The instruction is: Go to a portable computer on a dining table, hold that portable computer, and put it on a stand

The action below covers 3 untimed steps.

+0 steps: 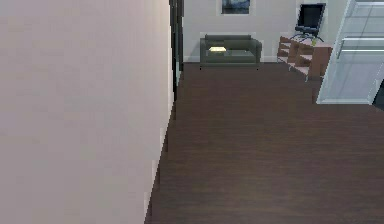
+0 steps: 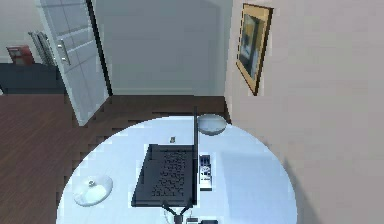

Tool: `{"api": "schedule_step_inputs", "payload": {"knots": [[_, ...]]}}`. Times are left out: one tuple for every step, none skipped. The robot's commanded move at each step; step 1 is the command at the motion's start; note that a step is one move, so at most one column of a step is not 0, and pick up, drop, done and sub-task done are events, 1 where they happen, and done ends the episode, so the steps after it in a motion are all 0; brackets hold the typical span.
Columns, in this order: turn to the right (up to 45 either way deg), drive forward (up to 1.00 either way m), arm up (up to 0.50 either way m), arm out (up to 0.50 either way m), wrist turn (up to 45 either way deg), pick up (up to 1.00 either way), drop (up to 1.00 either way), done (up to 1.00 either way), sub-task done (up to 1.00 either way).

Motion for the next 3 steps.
{"api": "schedule_step_inputs", "payload": {"knots": [[0.0,0.00,0.10,0.00,0.0,0.00,0.00,0.00,0.00],[0.0,0.00,0.30,0.00,0.0,0.00,0.00,0.00,0.00],[0.0,0.00,0.00,0.00,-45.0,0.00,0.00,0.00,0.00]]}}
